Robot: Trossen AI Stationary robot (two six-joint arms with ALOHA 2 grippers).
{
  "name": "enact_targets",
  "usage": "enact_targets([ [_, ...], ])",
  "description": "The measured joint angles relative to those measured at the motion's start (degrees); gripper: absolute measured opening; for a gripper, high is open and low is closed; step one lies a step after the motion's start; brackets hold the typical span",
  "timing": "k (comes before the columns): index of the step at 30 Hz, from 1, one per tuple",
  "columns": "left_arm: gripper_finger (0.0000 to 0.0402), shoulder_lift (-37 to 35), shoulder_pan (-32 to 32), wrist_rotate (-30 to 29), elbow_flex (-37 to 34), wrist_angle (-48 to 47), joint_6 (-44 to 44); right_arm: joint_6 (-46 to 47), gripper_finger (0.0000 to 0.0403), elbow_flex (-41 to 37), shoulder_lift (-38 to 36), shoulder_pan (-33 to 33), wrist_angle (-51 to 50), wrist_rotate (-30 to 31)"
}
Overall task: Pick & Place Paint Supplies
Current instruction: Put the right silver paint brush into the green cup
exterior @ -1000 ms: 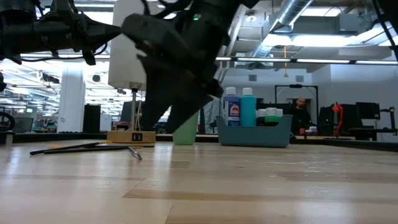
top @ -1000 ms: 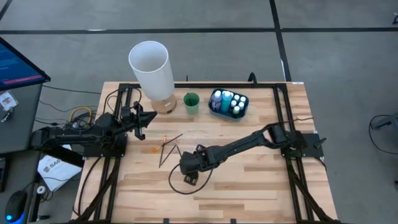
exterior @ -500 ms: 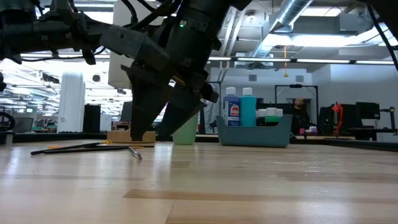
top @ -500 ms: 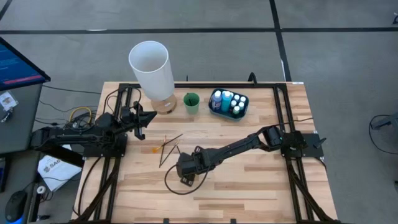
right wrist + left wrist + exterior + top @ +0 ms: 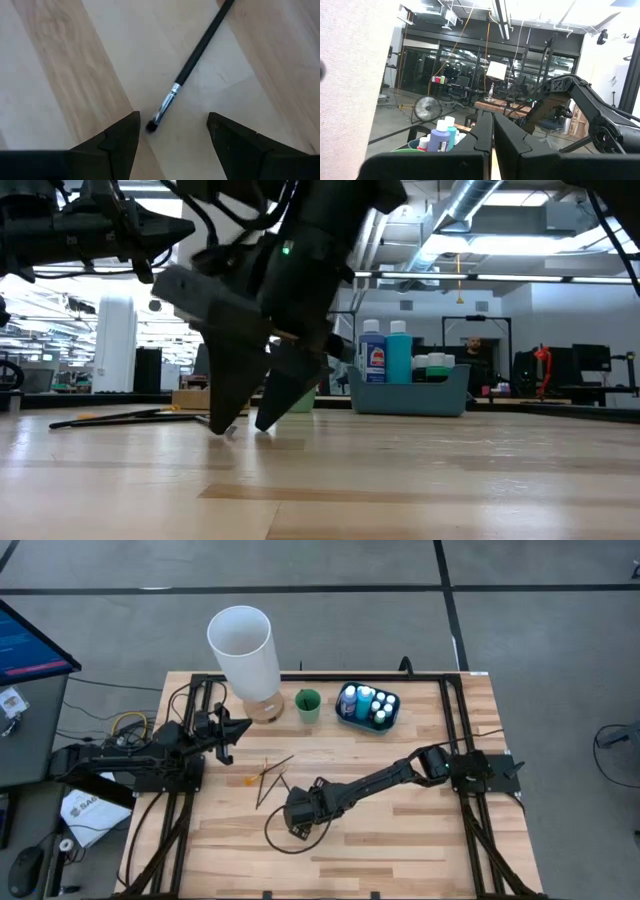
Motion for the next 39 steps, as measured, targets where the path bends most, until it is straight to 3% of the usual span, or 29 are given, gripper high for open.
enact_targets([
  [9,0.0002,0.0,0.0,0.0,0.0,0.11,0.0,0.93,0.0201,0.34,0.86,0.02,-1.97,0.58],
  [24,0.0002,0.02,0.0,0.02,0.0,0.11,0.0,0.6,0.0011,0.21,0.9,-0.18,-5.5,0.36],
  [39,0.0002,0.02,0.0,0.02,0.0,0.11,0.0,-1.15,0.0001,-0.19,-7.87,-0.91,-28.39,0.95],
])
